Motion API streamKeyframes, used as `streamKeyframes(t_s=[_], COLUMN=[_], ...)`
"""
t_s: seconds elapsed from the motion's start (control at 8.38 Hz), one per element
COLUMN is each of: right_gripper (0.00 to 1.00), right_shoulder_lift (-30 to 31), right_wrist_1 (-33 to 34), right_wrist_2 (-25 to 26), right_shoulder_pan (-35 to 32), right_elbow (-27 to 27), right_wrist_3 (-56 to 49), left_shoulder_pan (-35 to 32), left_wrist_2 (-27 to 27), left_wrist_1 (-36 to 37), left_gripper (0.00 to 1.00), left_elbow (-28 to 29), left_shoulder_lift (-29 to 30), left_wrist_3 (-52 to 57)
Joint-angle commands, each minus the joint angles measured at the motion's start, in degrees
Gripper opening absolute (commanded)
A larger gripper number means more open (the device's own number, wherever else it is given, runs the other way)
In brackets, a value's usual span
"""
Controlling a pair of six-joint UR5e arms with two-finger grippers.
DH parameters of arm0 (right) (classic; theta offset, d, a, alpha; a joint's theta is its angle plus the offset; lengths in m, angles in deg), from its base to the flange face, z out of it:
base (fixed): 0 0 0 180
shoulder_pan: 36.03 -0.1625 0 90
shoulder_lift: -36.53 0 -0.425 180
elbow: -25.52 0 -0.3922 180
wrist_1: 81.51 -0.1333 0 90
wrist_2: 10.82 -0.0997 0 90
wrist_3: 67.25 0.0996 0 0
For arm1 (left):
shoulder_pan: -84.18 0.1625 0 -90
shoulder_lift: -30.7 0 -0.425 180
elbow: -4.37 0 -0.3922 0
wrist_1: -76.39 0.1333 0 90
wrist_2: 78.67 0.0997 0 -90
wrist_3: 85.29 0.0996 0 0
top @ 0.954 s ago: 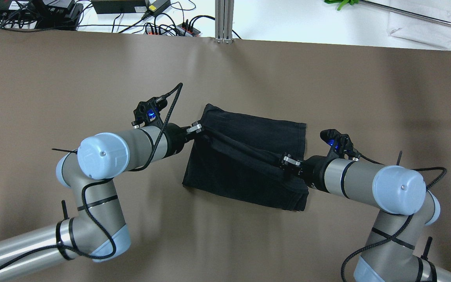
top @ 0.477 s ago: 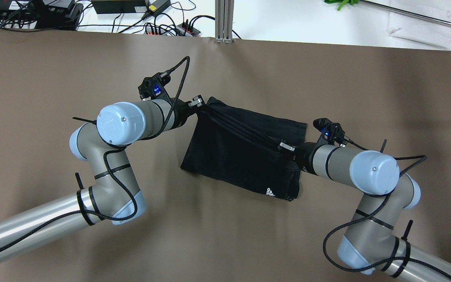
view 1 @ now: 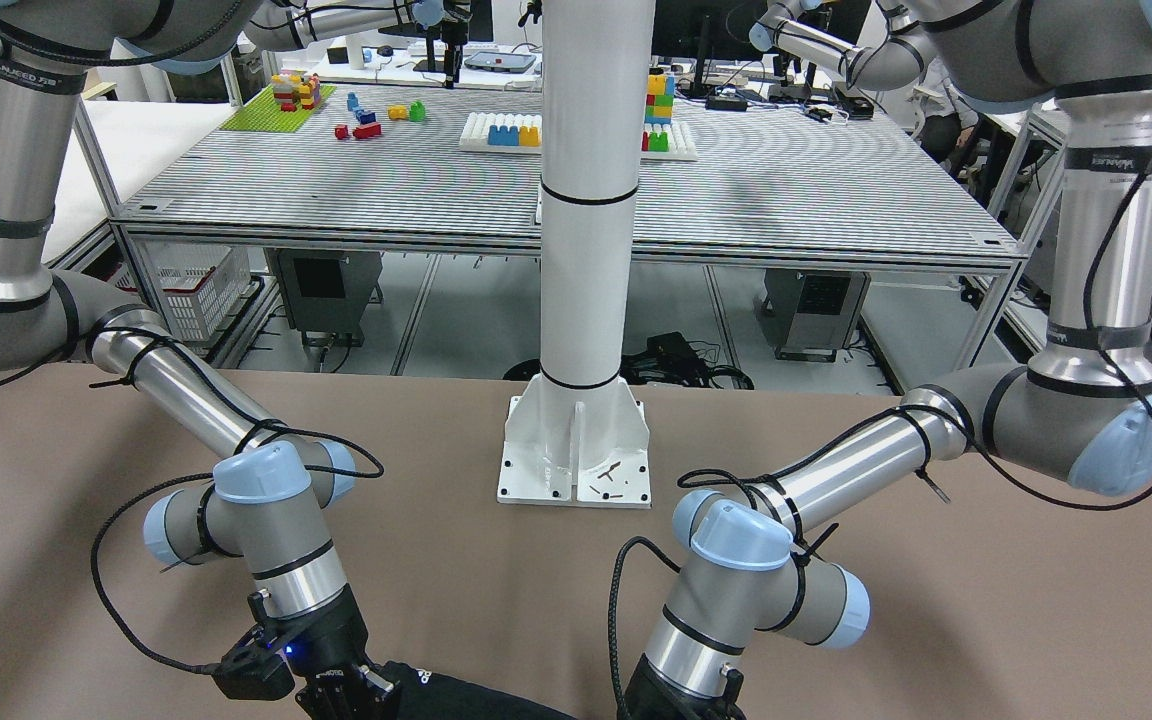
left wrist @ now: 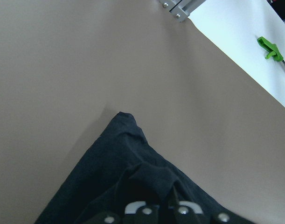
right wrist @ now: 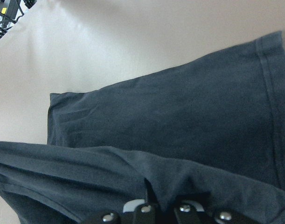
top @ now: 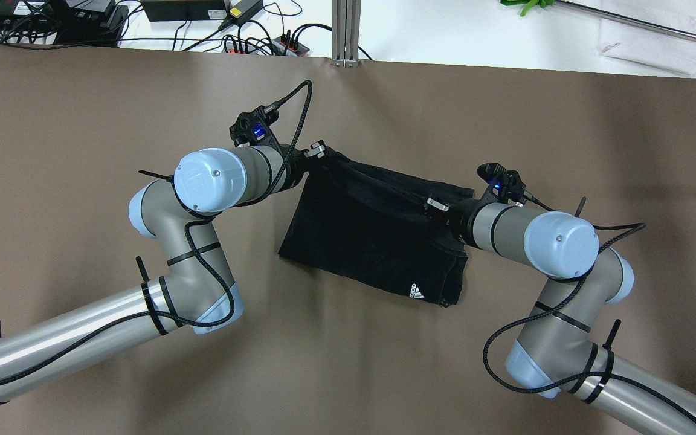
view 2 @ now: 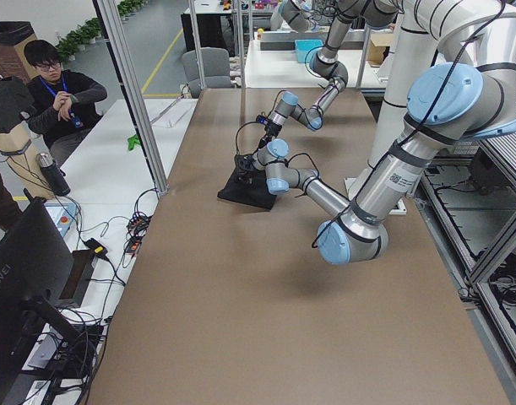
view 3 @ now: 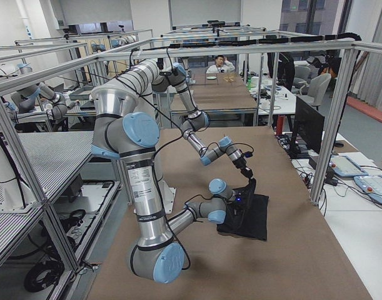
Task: Fold clothes
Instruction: 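Lay the folded edge onto the far end and open both grippers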
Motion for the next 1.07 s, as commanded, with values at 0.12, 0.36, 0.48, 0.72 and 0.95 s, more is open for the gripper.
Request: streamKeyframes(t_s=[0.12,0.36,0.48,0.72,0.95], right_gripper=[0.94,0.94,0.94,0.94,0.94], right_shoulder_lift=[-1.5,-3.4,-4.3,-9.4,-11.2], right_wrist_1=[0.0,0.4,1.3,10.6,19.0], right_wrist_2=[-1.8,-9.2,-9.2,-9.3,-12.1], right_shoulder_pan=[-3.1,-5.6,-5.7,-5.3,-5.7], right_elbow=[-3.6,-3.1,-3.1,-3.0,-2.6], right_wrist_3=[-5.2,-5.9,-5.8,-6.4,-15.5], left_shoulder_pan=[-1.3,-5.2,-7.3,-8.9,-10.9], left_wrist_2=[0.2,-1.4,-4.3,-5.4,-7.6], left_wrist_1=[-1.6,-1.6,-1.6,-1.3,6.4], left_gripper=[0.95,0.95,0.95,0.95,0.95], left_elbow=[0.9,0.8,0.8,0.9,0.7], left_shoulder_lift=[0.4,0.4,0.1,-0.3,-0.3], left_wrist_3=[0.7,2.6,5.1,7.0,15.0])
